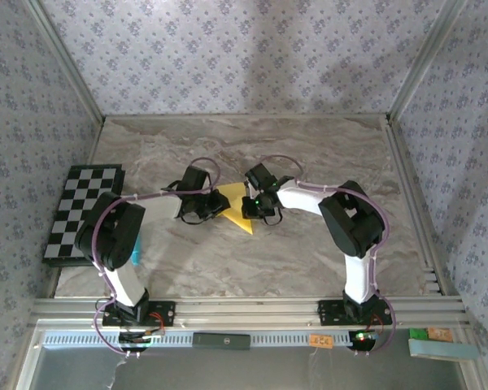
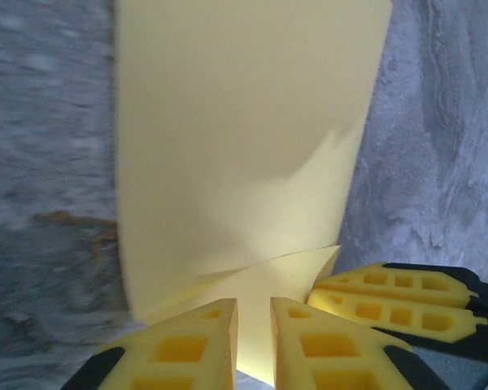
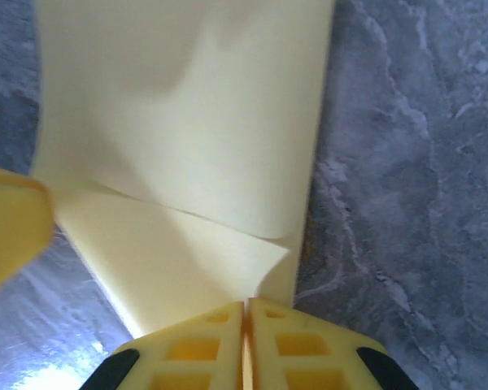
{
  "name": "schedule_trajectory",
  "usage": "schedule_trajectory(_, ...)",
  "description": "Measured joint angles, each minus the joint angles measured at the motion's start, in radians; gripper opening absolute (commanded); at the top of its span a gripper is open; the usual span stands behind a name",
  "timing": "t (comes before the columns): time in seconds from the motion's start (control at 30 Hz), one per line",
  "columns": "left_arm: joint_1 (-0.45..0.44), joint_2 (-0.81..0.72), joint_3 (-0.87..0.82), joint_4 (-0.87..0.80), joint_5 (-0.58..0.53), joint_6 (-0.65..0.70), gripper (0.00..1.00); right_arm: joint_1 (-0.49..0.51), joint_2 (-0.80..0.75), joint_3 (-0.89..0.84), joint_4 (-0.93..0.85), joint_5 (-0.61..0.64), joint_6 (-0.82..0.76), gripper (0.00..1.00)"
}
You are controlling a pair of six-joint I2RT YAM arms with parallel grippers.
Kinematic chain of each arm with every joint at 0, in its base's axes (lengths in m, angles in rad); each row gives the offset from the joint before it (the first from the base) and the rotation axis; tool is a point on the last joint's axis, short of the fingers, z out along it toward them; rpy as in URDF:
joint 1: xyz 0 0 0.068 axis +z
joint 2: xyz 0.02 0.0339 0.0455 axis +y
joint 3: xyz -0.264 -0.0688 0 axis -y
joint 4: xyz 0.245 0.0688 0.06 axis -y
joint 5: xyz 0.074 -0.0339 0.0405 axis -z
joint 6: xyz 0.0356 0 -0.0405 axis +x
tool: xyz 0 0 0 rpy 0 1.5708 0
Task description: Fold a paper plane with a square sheet of paper (pick it up from the middle)
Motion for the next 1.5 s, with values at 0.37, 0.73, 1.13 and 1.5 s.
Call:
schedule_trajectory(0.37,0.042,-0.043,-0.075,0.014,-0.014,-0.063,0.26,-0.006,0.007,0.012,-0.008,0.002,0.002,0.11)
schedule_trajectory(0.73,0.042,-0.011,-0.069,0.049,0.032,-0.084,0.26,-0.01,0.009,0.013,-0.011,0.0,0.003,0.1)
schedule_trajectory(1.13,0.042,0.013,-0.051,0.084,0.074,-0.093,0.2,-0.013,0.01,0.013,-0.011,-0.008,0.006,0.09)
schedule_trajectory(1.5,0.042,0.031,-0.042,0.122,0.124,-0.094,0.19,-0.016,0.01,0.013,-0.011,-0.014,0.006,0.09)
